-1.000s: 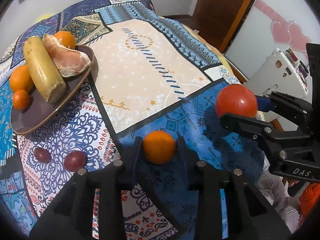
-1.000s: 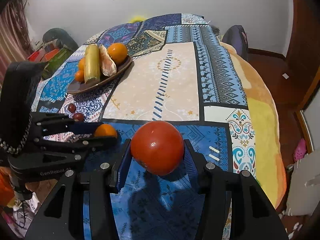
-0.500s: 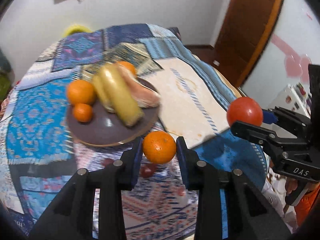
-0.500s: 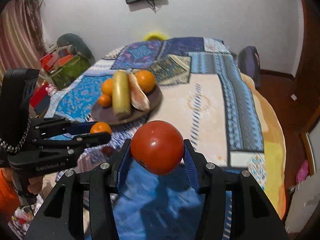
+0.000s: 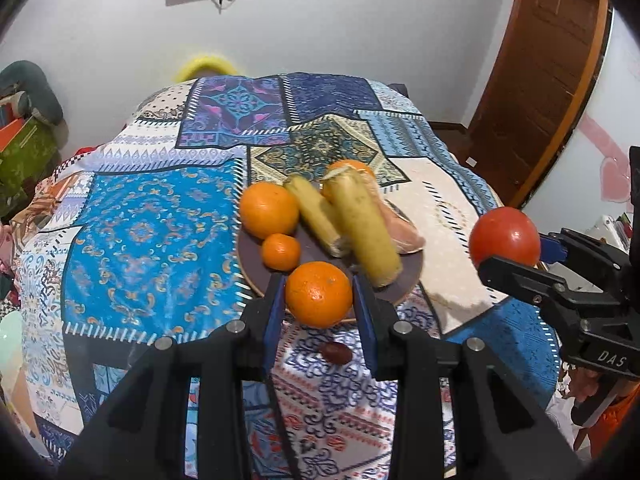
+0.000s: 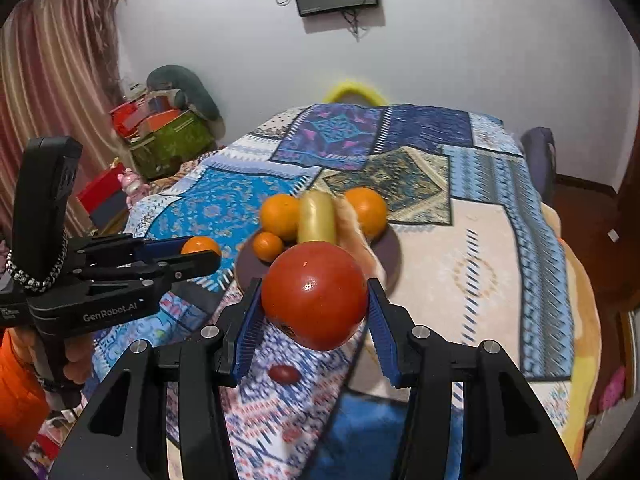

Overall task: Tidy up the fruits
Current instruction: 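Carry the tomato and small orange over the plate and lower them onto it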

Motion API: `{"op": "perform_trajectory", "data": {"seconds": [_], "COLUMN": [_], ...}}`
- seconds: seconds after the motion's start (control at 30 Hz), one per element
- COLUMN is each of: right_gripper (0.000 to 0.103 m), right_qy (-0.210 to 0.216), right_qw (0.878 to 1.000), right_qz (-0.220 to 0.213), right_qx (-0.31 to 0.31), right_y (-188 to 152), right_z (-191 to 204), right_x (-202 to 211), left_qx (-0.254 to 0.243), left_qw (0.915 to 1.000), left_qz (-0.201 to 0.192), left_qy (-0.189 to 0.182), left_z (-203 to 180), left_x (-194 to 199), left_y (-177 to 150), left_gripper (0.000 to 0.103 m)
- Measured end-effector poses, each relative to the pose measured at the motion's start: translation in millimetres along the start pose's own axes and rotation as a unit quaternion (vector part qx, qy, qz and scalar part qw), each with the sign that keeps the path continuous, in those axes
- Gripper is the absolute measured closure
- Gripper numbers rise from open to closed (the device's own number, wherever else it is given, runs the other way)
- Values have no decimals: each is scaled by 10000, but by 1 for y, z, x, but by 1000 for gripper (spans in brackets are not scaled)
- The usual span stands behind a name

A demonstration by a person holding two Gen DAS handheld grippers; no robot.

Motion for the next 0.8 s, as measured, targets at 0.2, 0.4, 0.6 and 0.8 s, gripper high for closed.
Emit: {"op": "perform_trajectory", "data": {"seconds": [0.2,0.4,0.6,0.8], "right_gripper": [57,57,57,56], "right_qy": [97,199,292,383], "right_qw": [9999,9993,9987,9979], "right_qz": [112,254,372,484], "right_qx": [89,171,186,213], "right_y": [7,9,10,8], "right_z": [13,23,30,36], "right_x": [-28,-53,-74,-91], "left_qx": [39,96,299,394], "left_qw": [9999,9999,9995,9992], "left_qz": [-85,-46,-38,53], "left_qy": [53,70,34,5], "left_z": [15,28,42,50], "left_x": [-7,-21,-31,-44], "left_y": [1,3,1,0], "left_gripper": [69,69,69,69]}}
Point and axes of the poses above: each gripper's, at about its wrist camera, not at the fingertips, and x roughly against the way its jaws point, z to its left, y to its top, the point moved 8 cm from there along -x, roughly the way its jaws point, and after that the axes turned 1 degree about y, right-handed, at the moved point
